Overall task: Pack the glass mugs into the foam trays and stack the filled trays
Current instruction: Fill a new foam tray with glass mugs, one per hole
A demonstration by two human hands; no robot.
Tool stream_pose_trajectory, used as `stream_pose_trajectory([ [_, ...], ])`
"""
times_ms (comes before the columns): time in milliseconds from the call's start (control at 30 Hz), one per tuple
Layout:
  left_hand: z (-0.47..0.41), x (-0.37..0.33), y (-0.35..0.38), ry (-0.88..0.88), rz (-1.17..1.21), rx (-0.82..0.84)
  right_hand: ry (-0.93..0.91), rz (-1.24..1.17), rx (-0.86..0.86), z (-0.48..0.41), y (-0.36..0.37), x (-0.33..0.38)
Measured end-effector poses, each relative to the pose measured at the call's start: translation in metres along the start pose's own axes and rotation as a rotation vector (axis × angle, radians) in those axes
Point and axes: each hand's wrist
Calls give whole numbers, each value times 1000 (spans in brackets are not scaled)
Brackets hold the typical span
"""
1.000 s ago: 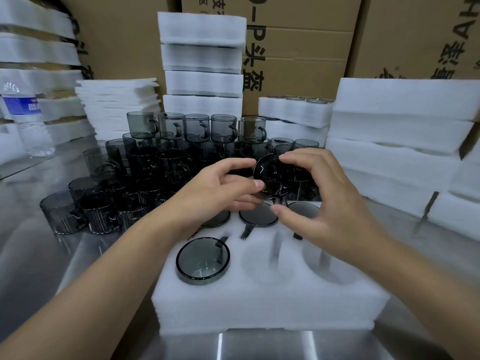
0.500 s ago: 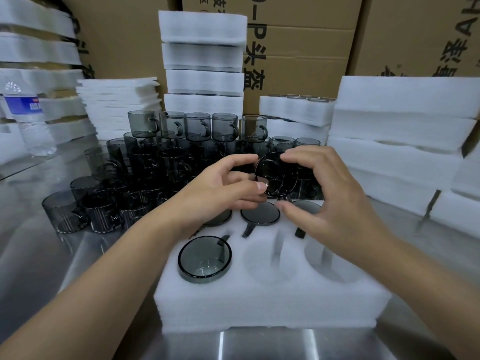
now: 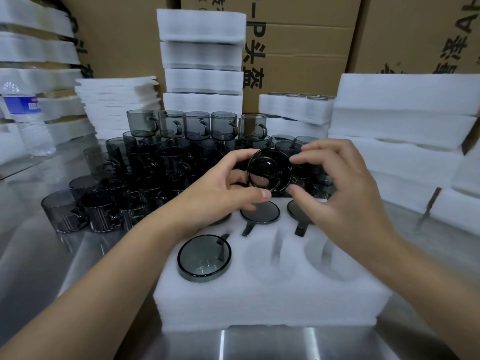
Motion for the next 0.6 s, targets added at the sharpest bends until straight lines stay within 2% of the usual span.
stream_pose_trajectory([
  [367, 1, -1, -2, -19, 56, -6, 98, -45, -64, 0, 1, -4],
  [600, -3, 4, -3, -40, -62, -38, 146, -91, -81, 0, 0, -4],
])
Point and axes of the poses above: each hand's wrist, its own z-axis away from the middle knuckle, its own y-axis out of the palm, x = y × z, and after that the axes turned 4 degrees about -y, right-handed
